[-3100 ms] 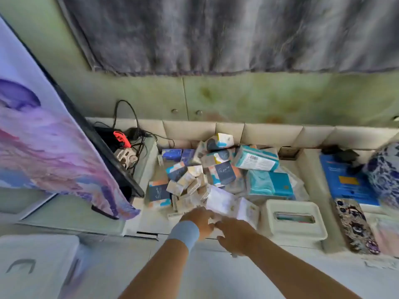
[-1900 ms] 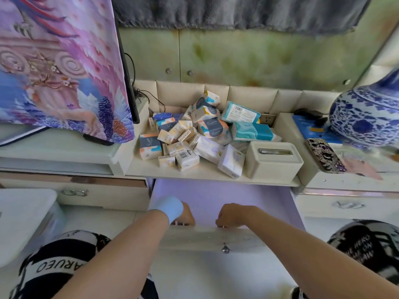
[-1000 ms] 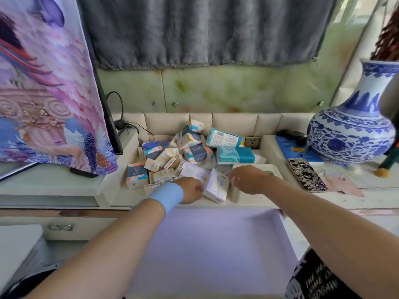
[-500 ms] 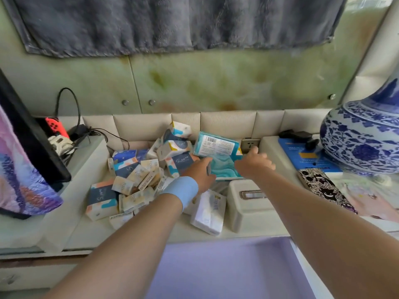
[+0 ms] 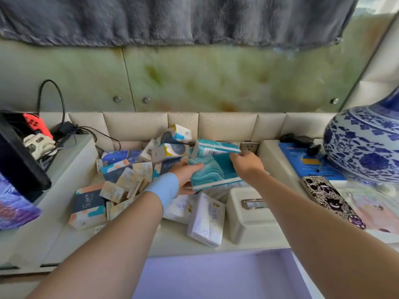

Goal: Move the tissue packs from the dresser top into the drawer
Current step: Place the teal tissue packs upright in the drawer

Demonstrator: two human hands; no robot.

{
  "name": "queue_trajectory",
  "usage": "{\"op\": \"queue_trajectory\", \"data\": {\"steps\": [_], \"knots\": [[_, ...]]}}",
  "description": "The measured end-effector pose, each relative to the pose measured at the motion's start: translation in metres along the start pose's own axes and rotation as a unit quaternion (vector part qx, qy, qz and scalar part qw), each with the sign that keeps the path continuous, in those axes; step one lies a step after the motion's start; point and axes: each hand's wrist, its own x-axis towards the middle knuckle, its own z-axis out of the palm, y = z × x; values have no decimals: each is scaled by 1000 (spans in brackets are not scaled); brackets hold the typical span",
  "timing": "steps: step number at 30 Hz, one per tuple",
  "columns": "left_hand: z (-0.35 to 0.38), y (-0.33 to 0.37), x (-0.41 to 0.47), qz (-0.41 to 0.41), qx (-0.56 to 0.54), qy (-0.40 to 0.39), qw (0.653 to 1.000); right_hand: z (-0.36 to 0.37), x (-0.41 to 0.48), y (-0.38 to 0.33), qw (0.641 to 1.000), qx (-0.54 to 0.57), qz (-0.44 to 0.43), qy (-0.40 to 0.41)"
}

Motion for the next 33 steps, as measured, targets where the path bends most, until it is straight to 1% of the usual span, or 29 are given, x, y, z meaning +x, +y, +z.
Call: {"op": "queue_trajectory", "data": {"steps": [2, 4, 6, 8, 9, 11, 13, 15, 16, 20, 22, 23, 25, 28, 30, 33], "knots": [[-9, 0, -5, -25, -43, -20, 999, 0, -1, -2, 999, 27, -15, -25], [-18, 3, -12, -46, -63, -44, 996, 0, -3, -4, 999, 34, -13, -23], [-30, 4, -13, -45, -46, -64, 996, 0, -5, -8, 999, -7, -23, 21], [-46, 5, -14, -32, -19, -61, 997, 3, -3, -12, 994, -65, -68, 63], [-55, 6, -18, -25, -6, -49, 998, 7, -2, -13, 987, -99, -104, 70], [-75, 6, -23, -11, 5, -20, 1000, 15, 0, -16, 963, -201, -173, 56], [-96, 3, -26, 1, 9, 8, 1000, 26, 2, -22, 932, -298, -203, 28], [-113, -1, -30, 16, 26, 24, 999, 37, 3, -28, 909, -357, -215, 14], [-119, -1, -32, 25, 33, 36, 998, 41, 3, -31, 898, -381, -218, 20], [-131, -2, -42, 69, 40, 116, 990, 42, -3, -39, 864, -457, -198, 70], [-127, -2, -52, 104, 95, 159, 977, 36, -13, -40, 847, -482, -209, 85], [-122, -2, -59, 121, 144, 176, 966, 31, -20, -41, 848, -478, -209, 93], [-109, -1, -81, 150, 231, 192, 942, 18, -36, -42, 866, -450, -191, 103], [-98, -6, -111, 188, 291, 171, 922, -9, -65, -49, 896, -398, -167, 104], [-96, -13, -134, 200, 344, 161, 903, -24, -87, -54, 916, -360, -155, 83], [-97, -29, -168, 193, 398, 152, 884, -37, -124, -56, 954, -262, -143, 25]]}}
